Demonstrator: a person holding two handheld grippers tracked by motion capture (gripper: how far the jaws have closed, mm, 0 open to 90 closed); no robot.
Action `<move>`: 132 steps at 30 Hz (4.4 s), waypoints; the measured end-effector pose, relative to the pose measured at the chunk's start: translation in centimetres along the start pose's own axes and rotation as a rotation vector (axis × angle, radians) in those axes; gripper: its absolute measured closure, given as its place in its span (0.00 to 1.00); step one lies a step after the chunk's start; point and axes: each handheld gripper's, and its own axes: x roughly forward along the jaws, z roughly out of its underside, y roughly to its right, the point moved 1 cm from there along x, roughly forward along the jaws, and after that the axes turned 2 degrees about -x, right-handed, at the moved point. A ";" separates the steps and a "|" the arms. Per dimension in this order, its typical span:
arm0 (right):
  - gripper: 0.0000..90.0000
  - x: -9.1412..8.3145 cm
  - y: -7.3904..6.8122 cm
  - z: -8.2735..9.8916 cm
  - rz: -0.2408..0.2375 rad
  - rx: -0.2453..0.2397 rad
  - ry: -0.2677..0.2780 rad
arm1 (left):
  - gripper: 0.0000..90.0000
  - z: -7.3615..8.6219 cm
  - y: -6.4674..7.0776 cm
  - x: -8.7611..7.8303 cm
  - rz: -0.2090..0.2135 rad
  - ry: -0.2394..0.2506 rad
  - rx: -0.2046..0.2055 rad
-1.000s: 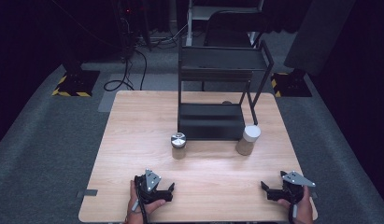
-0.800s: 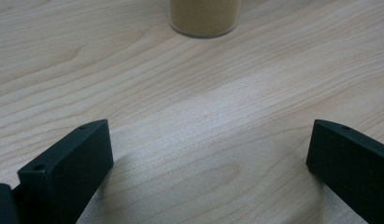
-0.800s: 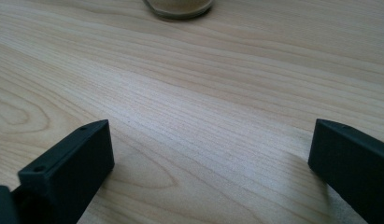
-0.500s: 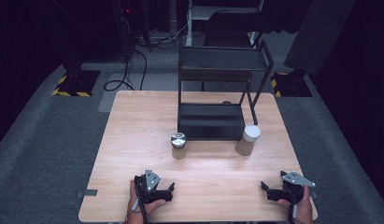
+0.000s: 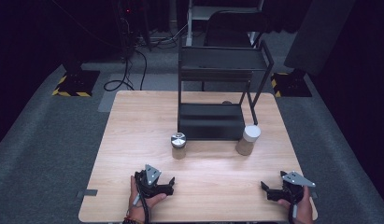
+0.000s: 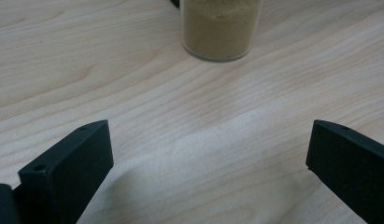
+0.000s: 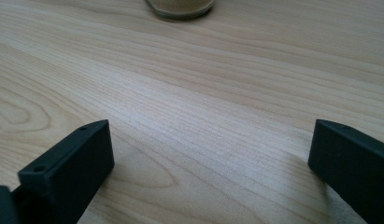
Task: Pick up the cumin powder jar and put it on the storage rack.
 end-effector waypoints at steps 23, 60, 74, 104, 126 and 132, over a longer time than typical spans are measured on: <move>0.00 0.0 0.0 0.0 -0.001 0.002 -0.001 | 0.01 -4.1 -0.3 1.9 0.029 0.064 -0.002; 0.00 0.0 0.0 0.0 0.003 0.006 -0.002 | 0.12 -8.7 -1.4 7.6 0.078 0.045 0.037; 0.00 0.0 -0.1 0.0 0.008 0.009 -0.002 | 0.33 -8.2 -1.8 8.8 0.130 0.082 0.035; 0.00 0.0 -0.2 0.0 0.017 0.014 -0.002 | 0.34 -12.3 -0.1 6.2 0.120 0.101 0.070; 0.00 -0.1 -0.3 0.0 0.024 0.011 0.000 | 0.34 -15.5 0.8 4.7 0.114 0.076 0.073; 0.00 -0.1 -0.3 0.0 0.023 0.011 0.000 | 0.35 -16.6 0.7 4.3 0.117 0.086 0.061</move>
